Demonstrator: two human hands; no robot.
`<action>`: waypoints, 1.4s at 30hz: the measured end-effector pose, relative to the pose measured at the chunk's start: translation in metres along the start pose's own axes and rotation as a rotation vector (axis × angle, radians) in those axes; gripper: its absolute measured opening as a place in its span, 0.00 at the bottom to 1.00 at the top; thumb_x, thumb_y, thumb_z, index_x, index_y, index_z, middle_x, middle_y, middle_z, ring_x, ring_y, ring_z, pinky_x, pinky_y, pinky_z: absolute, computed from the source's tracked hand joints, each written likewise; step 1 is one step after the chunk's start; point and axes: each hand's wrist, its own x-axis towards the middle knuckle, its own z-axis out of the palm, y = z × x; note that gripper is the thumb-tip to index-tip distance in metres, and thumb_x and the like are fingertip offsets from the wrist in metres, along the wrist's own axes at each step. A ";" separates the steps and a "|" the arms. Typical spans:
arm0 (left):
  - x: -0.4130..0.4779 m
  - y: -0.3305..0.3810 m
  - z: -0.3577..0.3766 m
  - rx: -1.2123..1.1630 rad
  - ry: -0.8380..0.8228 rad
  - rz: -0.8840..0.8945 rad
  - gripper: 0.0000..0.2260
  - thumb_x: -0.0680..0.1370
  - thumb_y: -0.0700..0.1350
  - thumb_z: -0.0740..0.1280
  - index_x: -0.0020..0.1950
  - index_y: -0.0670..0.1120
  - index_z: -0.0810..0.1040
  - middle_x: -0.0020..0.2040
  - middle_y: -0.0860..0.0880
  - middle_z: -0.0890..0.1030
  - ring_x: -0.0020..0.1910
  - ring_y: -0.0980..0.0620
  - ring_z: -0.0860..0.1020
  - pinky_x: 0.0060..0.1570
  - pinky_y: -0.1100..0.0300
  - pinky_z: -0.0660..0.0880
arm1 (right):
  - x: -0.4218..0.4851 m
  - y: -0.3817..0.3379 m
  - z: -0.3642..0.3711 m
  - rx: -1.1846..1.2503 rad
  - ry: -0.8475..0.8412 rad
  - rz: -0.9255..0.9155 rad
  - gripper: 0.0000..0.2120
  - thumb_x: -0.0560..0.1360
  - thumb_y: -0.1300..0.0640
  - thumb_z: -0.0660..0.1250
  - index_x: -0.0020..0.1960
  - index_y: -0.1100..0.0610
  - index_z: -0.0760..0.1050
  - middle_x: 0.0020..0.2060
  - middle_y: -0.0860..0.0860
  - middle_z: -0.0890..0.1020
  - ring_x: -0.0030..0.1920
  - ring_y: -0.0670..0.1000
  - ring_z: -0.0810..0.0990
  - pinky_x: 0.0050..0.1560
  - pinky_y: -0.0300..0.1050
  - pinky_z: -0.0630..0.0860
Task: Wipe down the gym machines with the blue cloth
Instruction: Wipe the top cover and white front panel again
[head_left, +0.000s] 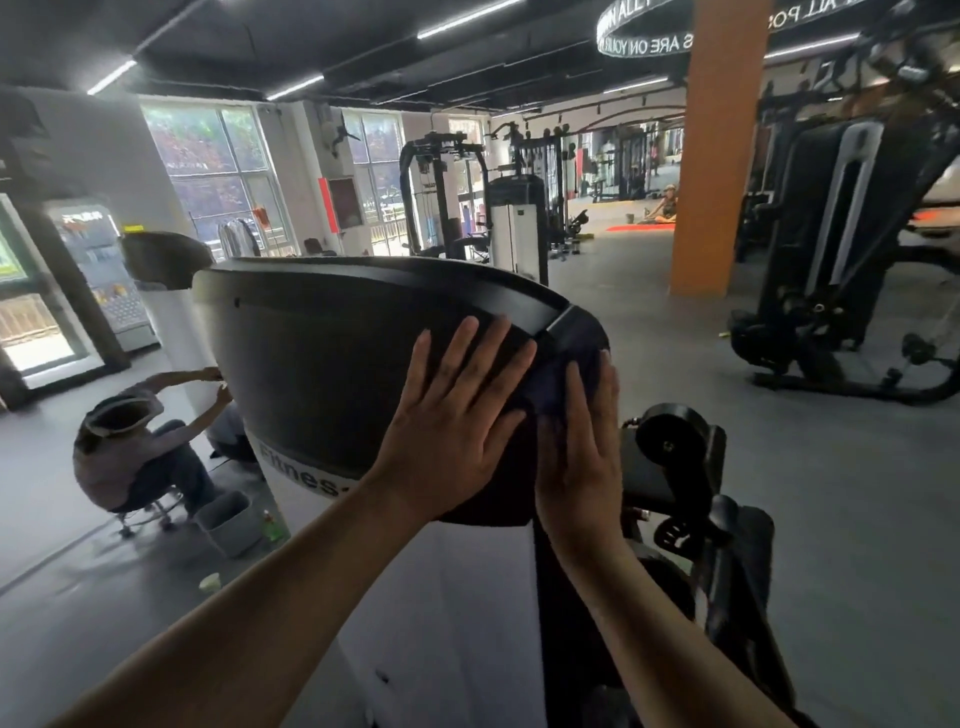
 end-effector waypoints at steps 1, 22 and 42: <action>0.002 0.003 0.001 0.020 -0.007 0.034 0.31 0.90 0.57 0.58 0.90 0.51 0.53 0.90 0.47 0.48 0.89 0.43 0.45 0.85 0.32 0.45 | -0.015 0.003 0.002 0.014 -0.008 0.044 0.31 0.88 0.53 0.62 0.88 0.46 0.53 0.89 0.50 0.51 0.88 0.58 0.50 0.81 0.70 0.64; -0.001 0.024 0.025 0.050 0.075 0.060 0.31 0.89 0.50 0.61 0.90 0.49 0.53 0.90 0.48 0.49 0.89 0.43 0.47 0.84 0.31 0.43 | -0.035 0.018 0.008 0.088 0.066 0.402 0.22 0.89 0.48 0.56 0.80 0.55 0.69 0.86 0.47 0.59 0.87 0.51 0.54 0.83 0.67 0.57; -0.028 0.042 0.041 0.053 0.034 0.046 0.30 0.89 0.55 0.60 0.90 0.52 0.54 0.90 0.50 0.51 0.89 0.40 0.49 0.84 0.28 0.45 | -0.101 0.054 0.008 0.103 -0.055 0.694 0.35 0.85 0.31 0.48 0.85 0.49 0.60 0.85 0.48 0.61 0.87 0.51 0.52 0.85 0.54 0.55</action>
